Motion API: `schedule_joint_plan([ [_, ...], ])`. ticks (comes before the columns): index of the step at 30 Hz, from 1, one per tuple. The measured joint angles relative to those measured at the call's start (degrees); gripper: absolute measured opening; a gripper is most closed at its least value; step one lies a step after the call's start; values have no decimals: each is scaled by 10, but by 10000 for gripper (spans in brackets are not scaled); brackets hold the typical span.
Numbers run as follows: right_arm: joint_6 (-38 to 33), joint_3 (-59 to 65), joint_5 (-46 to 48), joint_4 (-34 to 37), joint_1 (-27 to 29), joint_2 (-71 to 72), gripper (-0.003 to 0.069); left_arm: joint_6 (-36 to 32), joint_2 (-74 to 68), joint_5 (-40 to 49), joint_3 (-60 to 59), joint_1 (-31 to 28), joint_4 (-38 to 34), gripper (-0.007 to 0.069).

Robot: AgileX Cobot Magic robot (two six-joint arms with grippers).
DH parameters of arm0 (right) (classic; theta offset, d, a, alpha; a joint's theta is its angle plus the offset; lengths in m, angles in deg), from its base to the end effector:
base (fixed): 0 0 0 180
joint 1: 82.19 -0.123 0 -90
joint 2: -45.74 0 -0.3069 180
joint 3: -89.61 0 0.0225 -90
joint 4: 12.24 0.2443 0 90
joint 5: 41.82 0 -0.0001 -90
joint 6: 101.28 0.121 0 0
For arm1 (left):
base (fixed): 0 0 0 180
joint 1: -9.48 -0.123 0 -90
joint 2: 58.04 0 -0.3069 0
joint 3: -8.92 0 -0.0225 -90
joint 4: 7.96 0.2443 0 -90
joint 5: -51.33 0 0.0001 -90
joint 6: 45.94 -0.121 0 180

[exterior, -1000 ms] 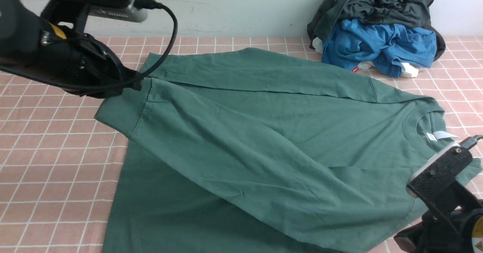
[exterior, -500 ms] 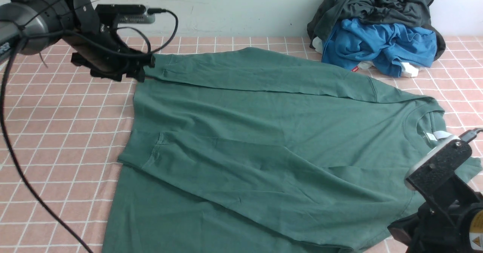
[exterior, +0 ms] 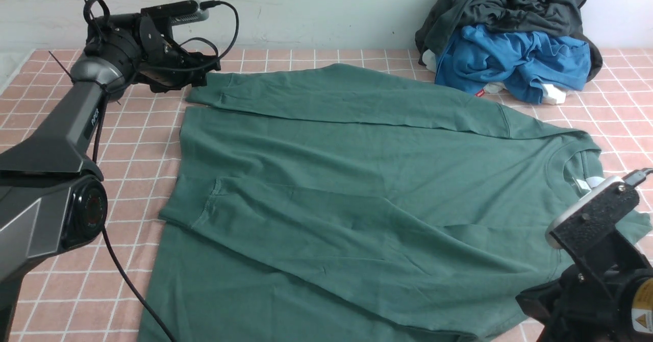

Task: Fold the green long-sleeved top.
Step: Use the left arm to clamp the cuff farthest from it, then use the left arm to drag and drop the cuff onto the cuff closest to the left arm

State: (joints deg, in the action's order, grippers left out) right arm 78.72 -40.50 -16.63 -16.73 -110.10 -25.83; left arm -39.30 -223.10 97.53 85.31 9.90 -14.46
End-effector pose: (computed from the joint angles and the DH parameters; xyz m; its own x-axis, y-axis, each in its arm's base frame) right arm 0.1695 0.0852 0.2049 -0.7037 -0.4529 -0.5474 -0.5028 0.8618 -0.0668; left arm 0.6258 -0.0145 0.1454 -0.7026 -0.1876 -0.6865 -0.0718 0.9784 -0.1938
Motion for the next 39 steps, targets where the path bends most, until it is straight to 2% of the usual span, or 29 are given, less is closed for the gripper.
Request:
schedule_joint_plan([
  [3,0,0,0,1,0,0,-10,0,-17,-2,3,0,-15,369],
  [5,0,0,0,1,0,0,-10,-8,-21,-6,6,0,-16,337],
  [8,0,0,-1,1,0,0,-10,-19,-22,-2,7,-1,-16,232],
  [9,0,0,-2,1,0,0,-10,-26,-22,3,7,-2,-16,163],
  [10,0,0,-3,-1,0,0,-10,-28,-22,5,7,-2,-16,151],
  [11,0,0,-5,-8,0,0,-10,-37,-18,21,10,-3,-19,62],
  [13,0,0,-5,-22,0,0,-10,-42,-7,58,18,-3,-18,28],
  [18,0,0,-7,-52,0,0,-10,-66,69,202,54,-2,-38,23],
  [21,0,0,-17,-74,0,0,-10,-79,139,242,49,-1,-60,23],
  [25,4,0,-21,-78,0,7,-10,-88,236,245,-65,8,-75,23],
  [34,43,0,-6,-82,0,23,-10,-137,440,243,-508,58,-6,23],
  [39,52,0,-5,-84,0,23,-10,-137,512,171,-687,62,6,23],
])
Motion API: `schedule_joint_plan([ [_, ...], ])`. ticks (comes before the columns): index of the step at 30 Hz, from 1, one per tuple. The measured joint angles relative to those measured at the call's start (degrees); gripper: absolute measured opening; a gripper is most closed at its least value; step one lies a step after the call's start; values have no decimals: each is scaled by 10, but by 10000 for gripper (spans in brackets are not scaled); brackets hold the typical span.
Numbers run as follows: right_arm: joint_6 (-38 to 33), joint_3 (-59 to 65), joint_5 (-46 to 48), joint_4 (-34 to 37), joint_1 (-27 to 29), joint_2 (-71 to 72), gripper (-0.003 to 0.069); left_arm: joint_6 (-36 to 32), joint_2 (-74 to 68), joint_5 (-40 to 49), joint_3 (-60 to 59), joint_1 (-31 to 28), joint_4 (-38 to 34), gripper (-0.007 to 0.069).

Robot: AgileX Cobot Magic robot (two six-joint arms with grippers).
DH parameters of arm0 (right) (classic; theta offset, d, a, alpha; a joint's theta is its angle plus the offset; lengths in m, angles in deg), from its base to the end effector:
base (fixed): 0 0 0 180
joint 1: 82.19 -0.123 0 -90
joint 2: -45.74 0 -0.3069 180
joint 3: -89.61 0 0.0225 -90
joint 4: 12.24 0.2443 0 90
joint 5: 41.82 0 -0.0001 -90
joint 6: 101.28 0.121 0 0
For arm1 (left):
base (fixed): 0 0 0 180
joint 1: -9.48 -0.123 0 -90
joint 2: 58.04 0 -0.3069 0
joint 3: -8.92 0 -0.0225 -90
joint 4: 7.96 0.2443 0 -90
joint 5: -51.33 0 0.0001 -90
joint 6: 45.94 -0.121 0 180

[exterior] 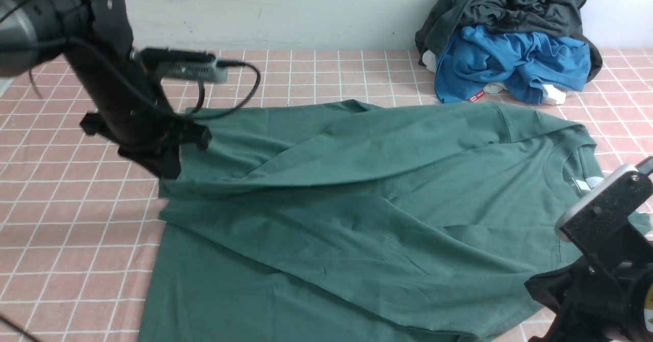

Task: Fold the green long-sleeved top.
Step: Use the left arm to drag and drop the cuff onto the cuff closest to the left arm, then use both arms simultaneously to clamp the lower edge of the clothing fabric

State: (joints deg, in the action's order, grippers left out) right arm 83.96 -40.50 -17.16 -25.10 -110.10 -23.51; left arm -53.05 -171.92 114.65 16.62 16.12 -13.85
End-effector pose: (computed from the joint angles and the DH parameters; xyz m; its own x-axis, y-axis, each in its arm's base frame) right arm 0.1711 0.0779 0.2141 -0.6565 -0.4749 -0.5861 -0.4942 0.8577 -0.1415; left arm 0.3834 -0.0558 0.2387 -0.9631 0.1900 -0.1908 0.2074 0.9753 -0.0755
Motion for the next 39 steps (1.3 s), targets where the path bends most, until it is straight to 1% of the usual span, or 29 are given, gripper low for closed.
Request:
schedule_joint_plan([
  [4,17,0,0,0,0,0,-10,0,19,-42,-69,0,1,23],
  [5,17,0,0,0,0,0,-10,0,19,-45,-71,0,1,23],
  [7,40,0,0,0,0,0,-10,1,19,-76,-81,0,1,23],
  [10,65,-1,2,0,0,0,-10,1,20,-84,-82,0,1,28],
  [13,84,-13,20,1,0,0,-10,-3,21,-83,-82,0,3,62],
  [16,90,-36,54,0,0,0,-10,-4,29,-78,-82,0,2,161],
  [17,91,-48,78,0,0,0,-10,-5,40,-71,-83,2,-3,223],
  [19,90,-63,114,0,0,0,-10,-7,58,-60,-85,5,-4,286],
  [20,86,-75,148,0,0,0,-10,-7,77,-58,-90,13,-4,334],
  [21,80,-82,171,1,0,0,-10,-10,92,-57,-99,21,-4,359],
  [23,56,-99,226,8,0,0,-10,-34,132,-54,-132,57,0,404],
  [24,45,-101,235,15,0,0,-10,-52,149,-53,-148,79,2,414],
  [26,14,-103,251,43,0,0,-10,-116,172,-52,-200,126,7,421],
  [27,10,-103,252,47,0,0,-10,-123,174,-51,-206,132,7,421],
  [28,-27,-103,255,82,0,0,-10,-186,183,-51,-252,174,10,421],
  [29,-52,-103,255,105,0,0,-10,-224,185,-54,-282,198,12,421],
  [30,-76,-103,253,124,0,0,-10,-245,186,-57,-306,215,14,421],
  [32,-135,-103,245,176,0,0,-10,-308,186,-91,-363,247,27,421],
  [33,-145,-103,243,181,0,0,-10,-311,186,-94,-372,251,29,421],
  [34,-177,-104,239,215,0,0,-10,-326,185,-113,-397,259,42,421],
  [37,-227,-104,234,261,0,0,-10,-333,185,-143,-436,258,80,421],
  [39,-242,-104,234,274,0,0,-10,-334,185,-157,-453,253,105,421],
])
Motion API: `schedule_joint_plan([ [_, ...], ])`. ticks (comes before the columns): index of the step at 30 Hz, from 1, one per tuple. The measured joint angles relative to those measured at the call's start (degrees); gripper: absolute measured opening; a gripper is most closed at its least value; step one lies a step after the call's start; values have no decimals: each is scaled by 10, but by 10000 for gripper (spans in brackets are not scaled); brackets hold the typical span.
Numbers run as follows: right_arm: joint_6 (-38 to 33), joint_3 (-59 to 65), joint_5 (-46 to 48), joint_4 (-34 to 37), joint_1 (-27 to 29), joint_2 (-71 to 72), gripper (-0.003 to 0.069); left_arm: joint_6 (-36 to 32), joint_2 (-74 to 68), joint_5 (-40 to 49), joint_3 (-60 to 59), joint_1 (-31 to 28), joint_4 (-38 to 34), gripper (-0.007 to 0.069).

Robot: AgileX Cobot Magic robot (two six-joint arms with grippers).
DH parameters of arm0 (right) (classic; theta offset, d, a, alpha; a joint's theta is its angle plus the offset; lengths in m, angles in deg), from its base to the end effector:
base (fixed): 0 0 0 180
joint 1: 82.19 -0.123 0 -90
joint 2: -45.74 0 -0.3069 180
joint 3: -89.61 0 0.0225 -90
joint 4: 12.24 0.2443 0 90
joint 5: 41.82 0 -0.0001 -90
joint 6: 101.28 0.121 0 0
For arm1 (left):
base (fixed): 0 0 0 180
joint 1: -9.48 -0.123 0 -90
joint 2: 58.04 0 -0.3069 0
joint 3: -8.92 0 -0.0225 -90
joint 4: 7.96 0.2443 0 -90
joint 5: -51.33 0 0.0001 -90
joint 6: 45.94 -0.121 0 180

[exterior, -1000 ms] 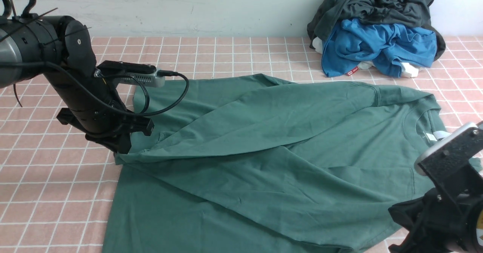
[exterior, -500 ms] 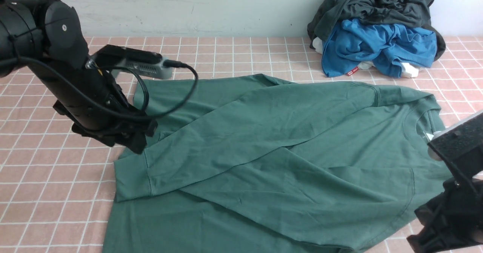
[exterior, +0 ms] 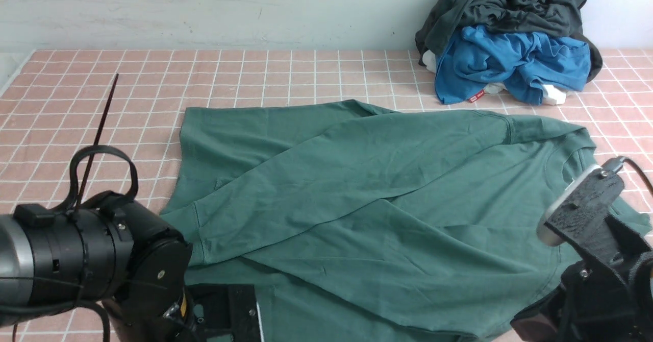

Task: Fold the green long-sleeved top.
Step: Use both arms simultaneously to clamp the lower edge of the clothing fabric

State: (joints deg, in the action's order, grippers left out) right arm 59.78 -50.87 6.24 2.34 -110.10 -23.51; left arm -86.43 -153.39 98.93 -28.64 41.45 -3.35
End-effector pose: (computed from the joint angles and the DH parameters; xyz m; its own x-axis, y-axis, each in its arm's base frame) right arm 0.1469 0.1035 0.2442 -0.7133 -0.5532 -0.4302 -0.6480 0.7544 0.1043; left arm 0.1920 -0.1114 0.1579 -0.2495 0.9673 0.0462 0.9680 0.2479 0.0380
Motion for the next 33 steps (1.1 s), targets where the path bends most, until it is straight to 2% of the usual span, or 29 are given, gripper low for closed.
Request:
schedule_joint_plan([
  [7,-17,0,0,12,0,0,-10,-5,6,-52,-41,-7,27,412],
  [10,-19,0,0,13,0,0,-10,-5,9,-52,-46,-7,24,308],
  [11,-20,0,0,13,0,0,-10,-5,12,-52,-47,-6,23,244],
  [12,-21,0,0,13,0,0,-10,-5,13,-52,-48,-6,23,233],
  [13,-26,0,0,12,0,0,-10,-3,17,-57,-49,-6,29,134],
  [15,-37,-3,7,6,0,1,-10,5,34,-57,-50,-6,35,46],
  [18,-59,-9,19,1,0,8,-10,36,71,-43,-52,-6,36,8],
  [23,-79,-30,21,-34,0,22,-4,105,151,-15,-52,-6,42,6],
  [26,-81,-36,23,-122,0,7,68,162,196,-8,-54,-15,54,6],
  [28,-81,-36,24,-168,0,-16,140,192,208,-7,-54,-29,60,6],
  [33,-83,-24,7,-305,0,-113,368,248,214,-5,-54,-74,67,6],
])
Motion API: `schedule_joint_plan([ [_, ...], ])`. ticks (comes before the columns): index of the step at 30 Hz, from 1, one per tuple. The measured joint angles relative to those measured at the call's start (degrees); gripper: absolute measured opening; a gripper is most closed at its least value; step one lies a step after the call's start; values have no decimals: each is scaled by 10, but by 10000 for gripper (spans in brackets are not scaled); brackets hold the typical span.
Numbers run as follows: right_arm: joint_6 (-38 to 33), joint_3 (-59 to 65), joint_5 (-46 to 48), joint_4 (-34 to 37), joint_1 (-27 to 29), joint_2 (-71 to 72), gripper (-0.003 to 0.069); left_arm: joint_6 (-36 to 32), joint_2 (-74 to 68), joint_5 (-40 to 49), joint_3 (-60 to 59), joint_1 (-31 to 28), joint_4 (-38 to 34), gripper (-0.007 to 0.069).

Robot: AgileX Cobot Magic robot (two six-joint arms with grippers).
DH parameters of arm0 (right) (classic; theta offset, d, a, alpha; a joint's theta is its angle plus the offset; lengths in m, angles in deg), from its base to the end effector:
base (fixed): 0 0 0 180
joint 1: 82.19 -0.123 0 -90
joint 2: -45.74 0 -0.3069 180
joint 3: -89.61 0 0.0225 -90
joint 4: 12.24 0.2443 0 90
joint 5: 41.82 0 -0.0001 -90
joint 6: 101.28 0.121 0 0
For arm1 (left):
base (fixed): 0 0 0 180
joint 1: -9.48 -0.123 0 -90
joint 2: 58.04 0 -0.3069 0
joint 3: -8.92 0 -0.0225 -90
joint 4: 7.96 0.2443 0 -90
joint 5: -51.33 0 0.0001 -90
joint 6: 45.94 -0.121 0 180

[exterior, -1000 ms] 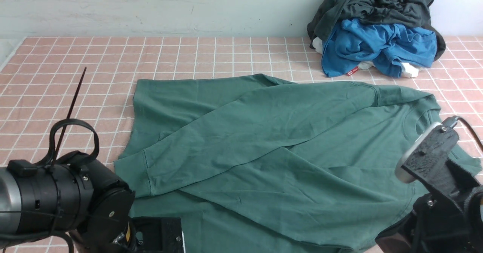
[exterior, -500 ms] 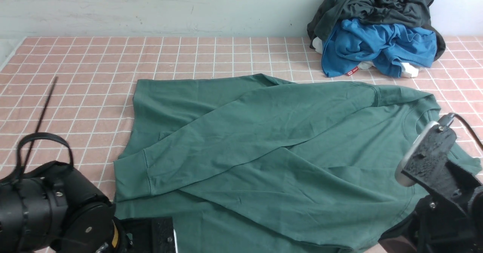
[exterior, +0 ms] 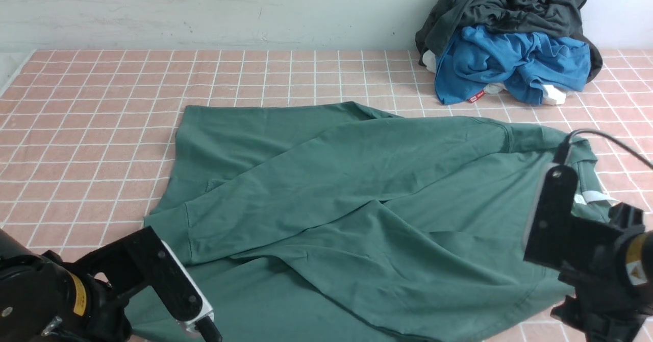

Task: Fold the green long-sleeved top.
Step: Use both arms simultaneously to clamp the lower edge of the clothing fabric, then use both arms to drag the lower edge of the fabric forward and fold it over the upper edge

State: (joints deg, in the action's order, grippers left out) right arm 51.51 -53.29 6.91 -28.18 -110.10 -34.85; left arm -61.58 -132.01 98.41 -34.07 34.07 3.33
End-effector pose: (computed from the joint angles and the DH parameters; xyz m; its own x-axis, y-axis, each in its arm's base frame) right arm 0.1942 0.0746 0.2176 -0.4219 -0.9033 -0.0777 -0.8498 0.4238 -0.3134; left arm 0.1683 -0.0579 0.2124 -0.6515 0.7301 -0.2064 0.6900 0.6833 0.2390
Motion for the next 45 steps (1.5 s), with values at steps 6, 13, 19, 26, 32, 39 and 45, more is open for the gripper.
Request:
schedule_joint_plan([
  [6,0,1,-47,-104,0,-117,450,7,0,-7,0,-6,-5,6],
  [13,13,0,-77,-175,0,-192,316,7,0,-8,-1,-6,-14,6],
  [19,54,-2,-70,-187,0,-155,20,7,3,-8,0,-6,-45,6],
  [26,58,-6,8,-159,2,-50,-2,33,20,75,82,-8,-80,6],
  [32,97,-84,-39,-152,75,-47,-3,63,-58,72,238,-79,-69,10],
  [39,103,-234,-218,-143,162,-183,-4,65,-268,-18,437,-155,-60,10],
  [45,103,-362,-248,-179,171,-348,-1,84,-466,-35,609,-167,-42,14],
])
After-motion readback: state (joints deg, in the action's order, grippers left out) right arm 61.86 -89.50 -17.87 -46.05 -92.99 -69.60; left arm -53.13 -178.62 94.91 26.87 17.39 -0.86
